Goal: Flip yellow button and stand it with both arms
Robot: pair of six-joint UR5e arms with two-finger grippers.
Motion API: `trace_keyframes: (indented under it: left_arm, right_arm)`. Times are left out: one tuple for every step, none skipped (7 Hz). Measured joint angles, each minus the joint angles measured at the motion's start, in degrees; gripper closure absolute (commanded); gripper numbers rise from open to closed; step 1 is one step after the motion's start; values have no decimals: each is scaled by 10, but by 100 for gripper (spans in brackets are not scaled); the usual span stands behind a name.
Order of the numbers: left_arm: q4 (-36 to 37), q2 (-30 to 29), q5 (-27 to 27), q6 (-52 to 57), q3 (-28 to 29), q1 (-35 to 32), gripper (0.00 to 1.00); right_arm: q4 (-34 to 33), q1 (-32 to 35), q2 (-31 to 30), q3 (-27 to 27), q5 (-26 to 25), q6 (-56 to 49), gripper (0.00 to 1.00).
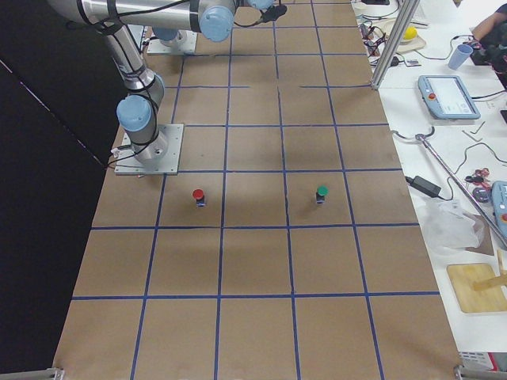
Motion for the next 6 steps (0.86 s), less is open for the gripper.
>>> trace_keyframes:
  left_arm:
    - [0,0,0,0,0,0,35]
    - [0,0,0,-1,0,0,1]
    - [0,0,0,-2,0,-1,0]
    - [0,0,0,-3,0,-3,0]
    - [0,0,0,-4,1,-6,0]
    - [0,0,0,-8,1,-8,0]
  right_arm:
    - [0,0,0,0,0,0,87]
    - [0,0,-1,-1,0,0,88]
    - [0,0,-1,-1,0,0,88]
    - [0,0,-1,-1,-1,0,88]
    - [-1,-1,-1,-1,-2,0,89]
    - [-4,-6,-1,-2,-5,-3,89]
